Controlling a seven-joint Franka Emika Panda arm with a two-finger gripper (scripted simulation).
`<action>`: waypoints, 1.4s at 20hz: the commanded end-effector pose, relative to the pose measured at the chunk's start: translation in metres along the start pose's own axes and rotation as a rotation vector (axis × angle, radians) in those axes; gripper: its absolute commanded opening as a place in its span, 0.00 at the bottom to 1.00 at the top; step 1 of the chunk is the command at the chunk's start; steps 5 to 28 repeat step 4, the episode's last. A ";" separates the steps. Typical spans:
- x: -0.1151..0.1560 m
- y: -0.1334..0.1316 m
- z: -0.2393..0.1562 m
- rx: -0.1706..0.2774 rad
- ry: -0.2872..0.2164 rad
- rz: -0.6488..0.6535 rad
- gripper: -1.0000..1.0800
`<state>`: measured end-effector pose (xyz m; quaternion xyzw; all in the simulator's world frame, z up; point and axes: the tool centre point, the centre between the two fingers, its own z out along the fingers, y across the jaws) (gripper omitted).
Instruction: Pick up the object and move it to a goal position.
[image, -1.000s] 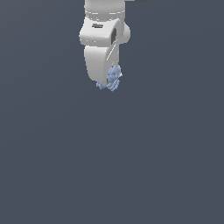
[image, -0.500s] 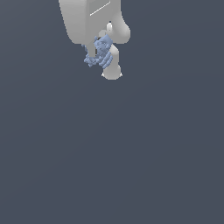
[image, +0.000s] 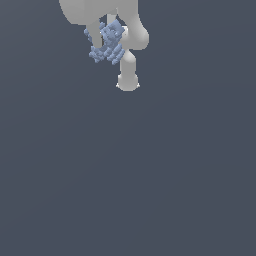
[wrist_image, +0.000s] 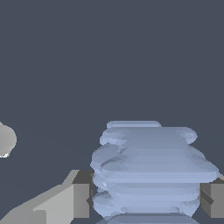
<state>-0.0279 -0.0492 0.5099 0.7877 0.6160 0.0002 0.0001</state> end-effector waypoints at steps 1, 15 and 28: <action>-0.001 0.001 -0.003 0.000 0.000 0.000 0.00; -0.001 0.001 -0.004 0.000 0.000 0.000 0.00; -0.001 0.001 -0.004 0.000 0.000 0.000 0.00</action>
